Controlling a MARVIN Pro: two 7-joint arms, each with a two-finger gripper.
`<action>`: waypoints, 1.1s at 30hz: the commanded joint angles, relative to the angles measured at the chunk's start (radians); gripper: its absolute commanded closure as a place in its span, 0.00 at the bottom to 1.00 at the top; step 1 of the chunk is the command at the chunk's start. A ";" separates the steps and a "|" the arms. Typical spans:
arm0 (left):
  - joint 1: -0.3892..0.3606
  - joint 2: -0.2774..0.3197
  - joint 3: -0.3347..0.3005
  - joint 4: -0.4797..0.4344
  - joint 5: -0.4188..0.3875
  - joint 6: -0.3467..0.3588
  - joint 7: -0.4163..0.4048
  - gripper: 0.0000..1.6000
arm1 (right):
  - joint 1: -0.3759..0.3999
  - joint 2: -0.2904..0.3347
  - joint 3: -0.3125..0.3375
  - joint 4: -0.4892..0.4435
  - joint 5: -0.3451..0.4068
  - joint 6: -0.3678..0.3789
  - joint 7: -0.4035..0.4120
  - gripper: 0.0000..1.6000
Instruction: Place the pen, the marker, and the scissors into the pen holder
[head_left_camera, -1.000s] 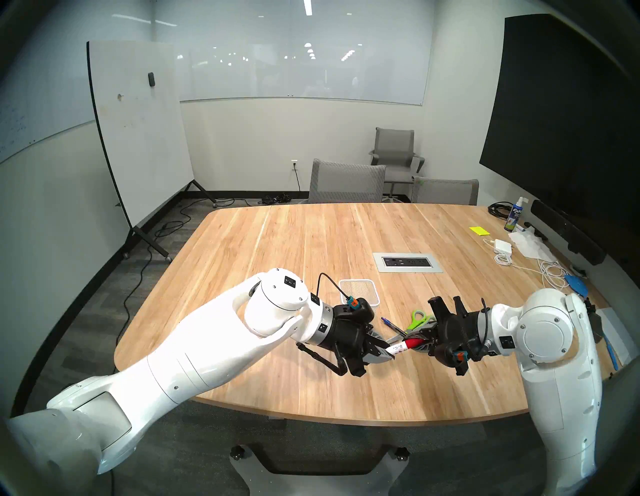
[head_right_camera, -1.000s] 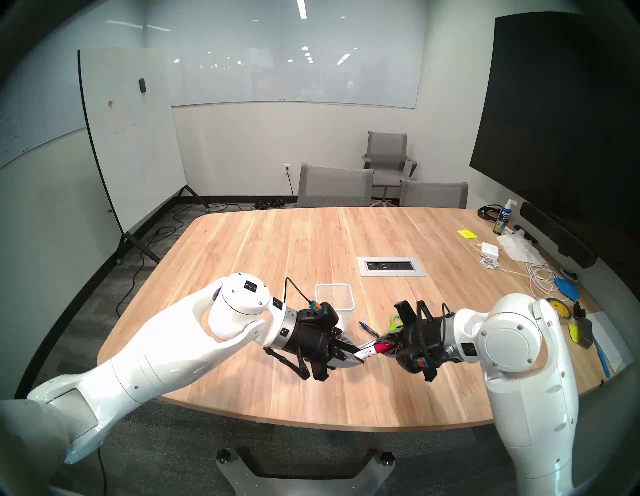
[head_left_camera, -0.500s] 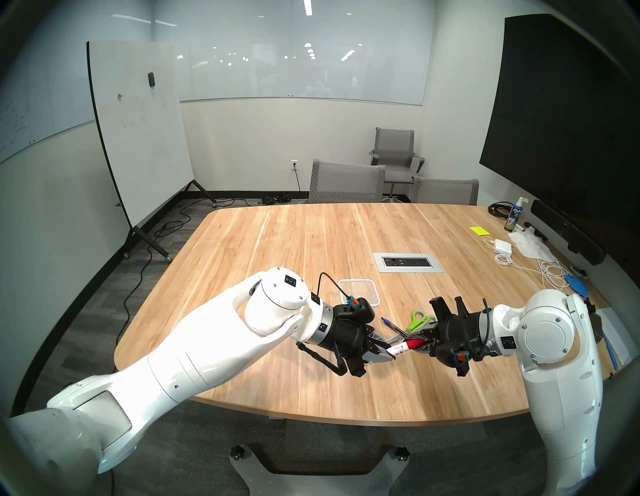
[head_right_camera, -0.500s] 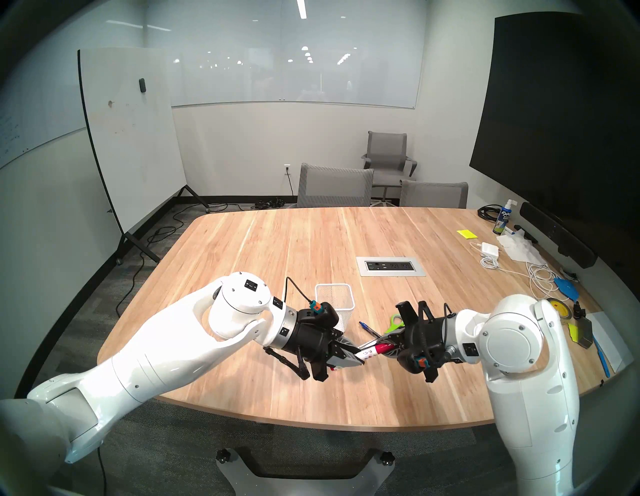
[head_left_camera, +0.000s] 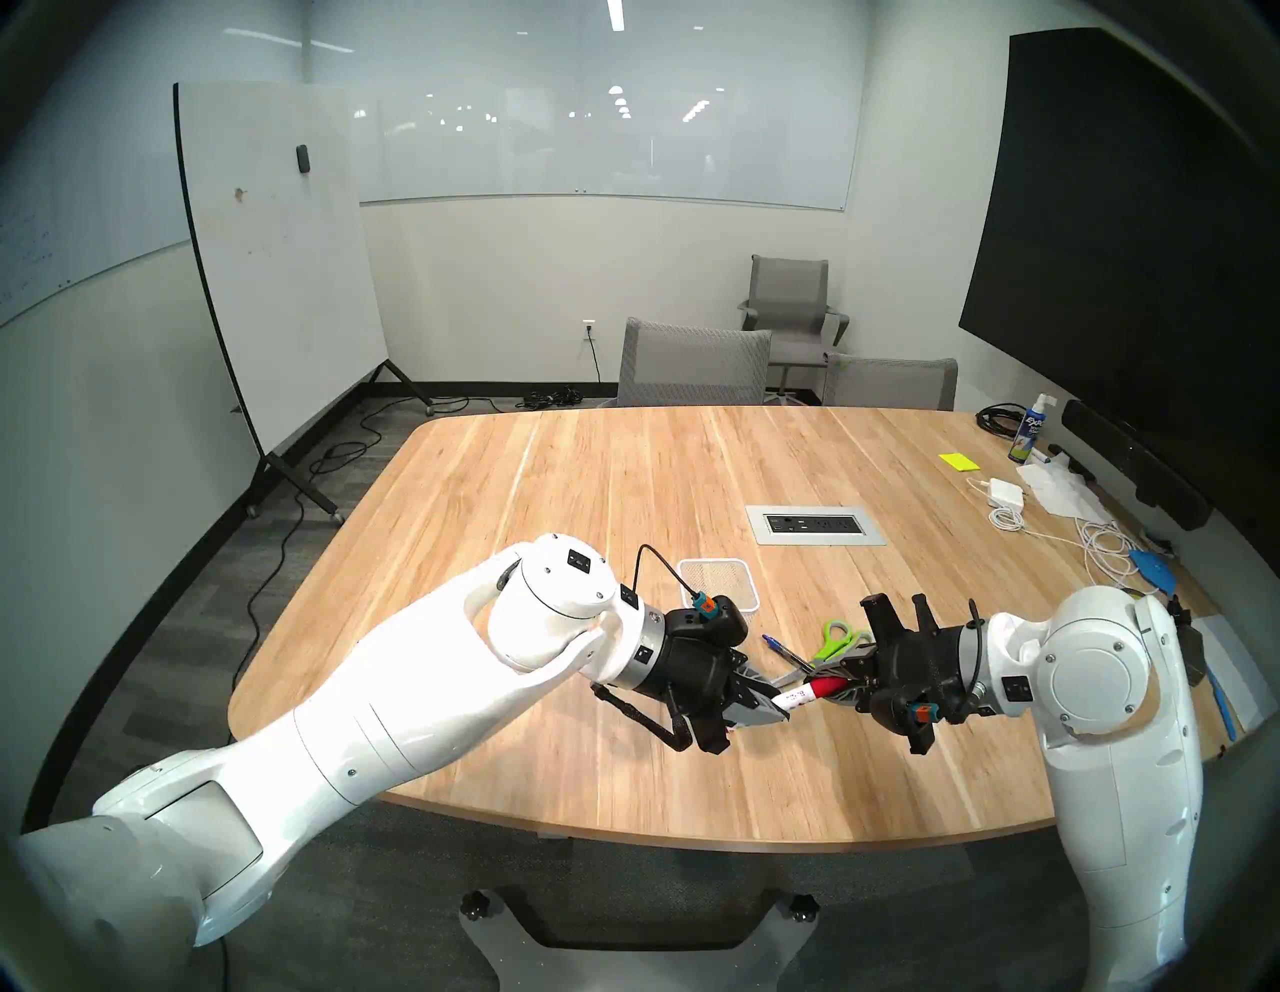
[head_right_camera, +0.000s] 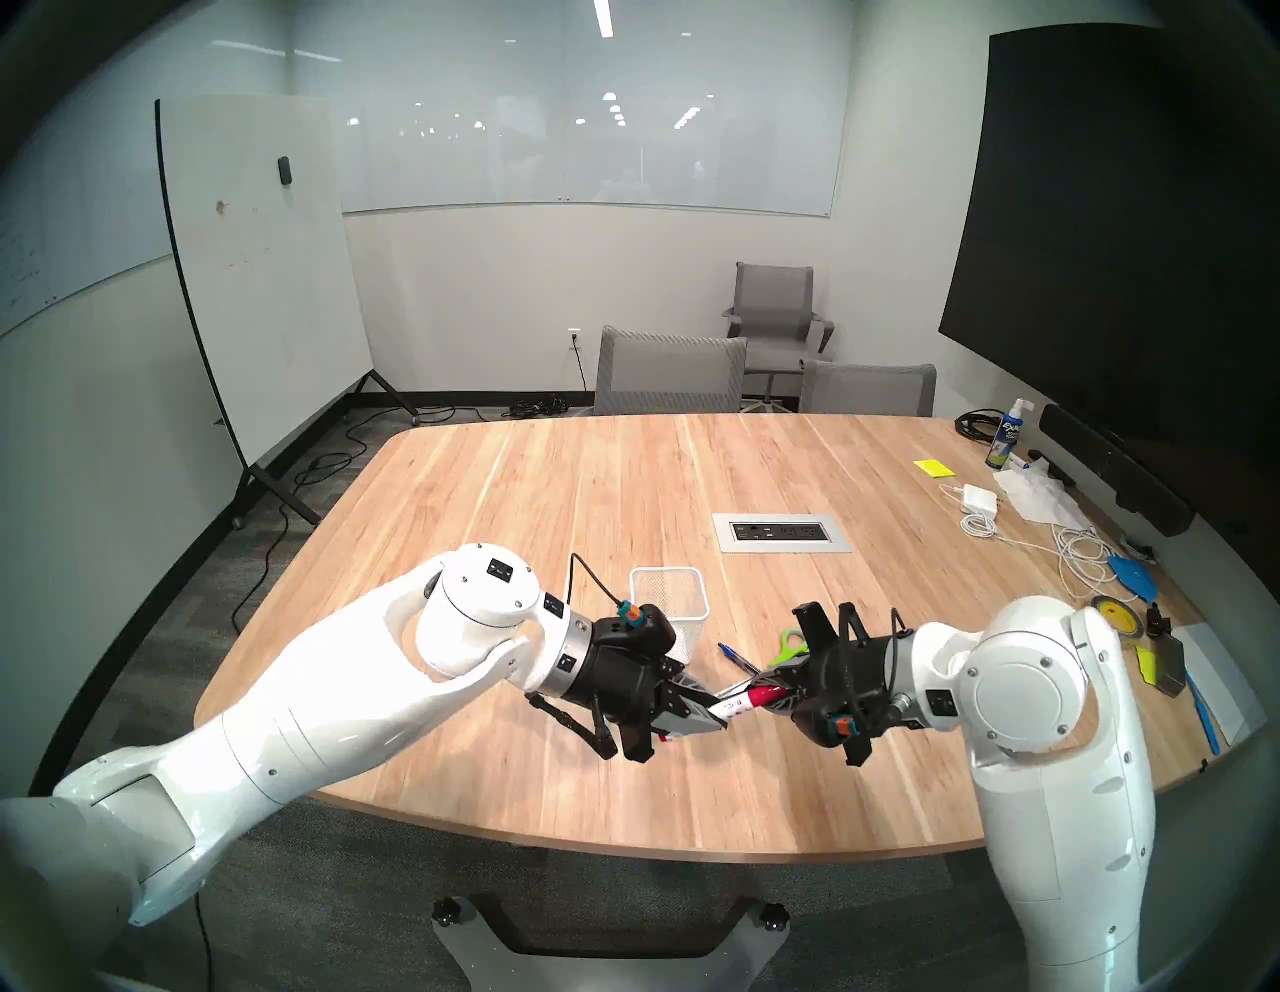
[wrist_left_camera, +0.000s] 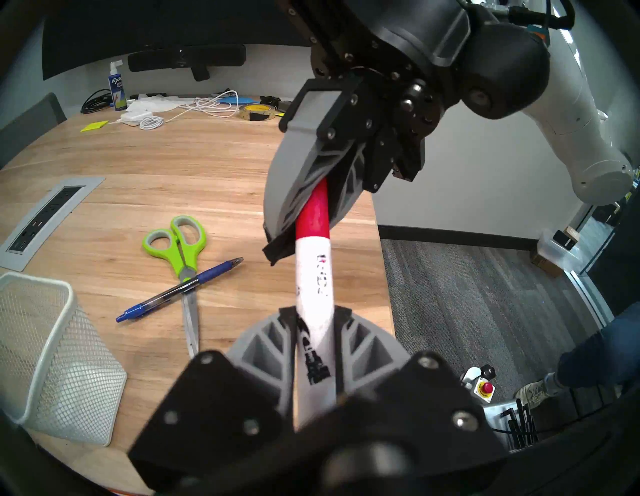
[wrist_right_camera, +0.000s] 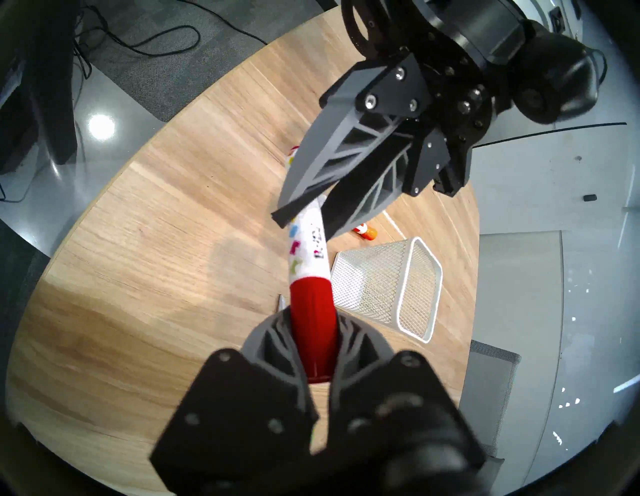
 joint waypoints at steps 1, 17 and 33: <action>-0.005 -0.016 0.002 -0.016 -0.008 -0.011 -0.012 1.00 | 0.012 -0.030 -0.002 -0.042 0.028 0.018 -0.016 1.00; -0.008 -0.015 0.001 -0.014 -0.011 -0.014 -0.026 1.00 | 0.022 -0.030 -0.004 -0.058 0.034 0.028 0.006 1.00; -0.010 -0.014 0.001 -0.016 -0.013 -0.015 -0.033 1.00 | 0.016 -0.034 0.002 -0.052 0.034 0.028 0.007 0.00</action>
